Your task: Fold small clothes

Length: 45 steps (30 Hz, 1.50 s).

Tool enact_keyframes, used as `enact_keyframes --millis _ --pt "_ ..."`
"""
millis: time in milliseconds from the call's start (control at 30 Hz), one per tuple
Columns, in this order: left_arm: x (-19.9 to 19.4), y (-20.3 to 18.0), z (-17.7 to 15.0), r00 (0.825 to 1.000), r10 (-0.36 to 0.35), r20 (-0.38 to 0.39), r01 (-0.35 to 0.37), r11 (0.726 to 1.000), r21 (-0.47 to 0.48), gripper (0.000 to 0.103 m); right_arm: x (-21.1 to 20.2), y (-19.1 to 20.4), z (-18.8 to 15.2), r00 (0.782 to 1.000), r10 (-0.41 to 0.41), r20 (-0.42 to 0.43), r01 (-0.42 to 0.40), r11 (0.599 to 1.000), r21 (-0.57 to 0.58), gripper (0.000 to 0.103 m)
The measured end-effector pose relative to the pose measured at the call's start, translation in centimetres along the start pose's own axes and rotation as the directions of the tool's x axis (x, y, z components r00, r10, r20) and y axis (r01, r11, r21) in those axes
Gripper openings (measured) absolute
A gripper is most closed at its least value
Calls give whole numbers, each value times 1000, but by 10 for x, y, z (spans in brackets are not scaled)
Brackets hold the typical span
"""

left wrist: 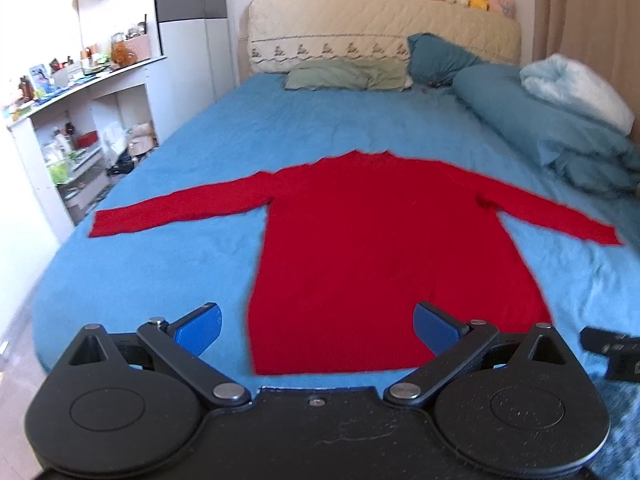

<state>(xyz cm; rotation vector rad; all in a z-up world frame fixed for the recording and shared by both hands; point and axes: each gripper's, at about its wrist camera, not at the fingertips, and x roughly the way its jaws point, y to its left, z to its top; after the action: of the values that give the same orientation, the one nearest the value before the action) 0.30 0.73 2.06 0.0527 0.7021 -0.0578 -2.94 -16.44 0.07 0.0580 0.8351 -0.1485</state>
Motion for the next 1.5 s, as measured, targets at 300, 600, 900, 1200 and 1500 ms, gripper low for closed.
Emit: enact_keyframes --millis 300,600,900,1200,1500 --pt "31 -26 94 988 -102 115 95 993 66 103 7 -40 55 993 -74 93 64 993 101 103" --pt "144 -89 179 976 -212 50 208 975 73 103 72 -123 111 967 -220 130 177 943 281 103" --pt "288 -173 190 965 -226 -132 244 960 135 103 183 -203 117 944 -322 77 266 876 402 103" --pt "410 -232 172 941 -233 -245 268 955 124 103 290 -270 81 933 -359 32 283 785 550 103" --pt "479 -267 166 935 -172 -309 229 960 159 103 352 -341 83 882 -470 35 311 636 706 75"
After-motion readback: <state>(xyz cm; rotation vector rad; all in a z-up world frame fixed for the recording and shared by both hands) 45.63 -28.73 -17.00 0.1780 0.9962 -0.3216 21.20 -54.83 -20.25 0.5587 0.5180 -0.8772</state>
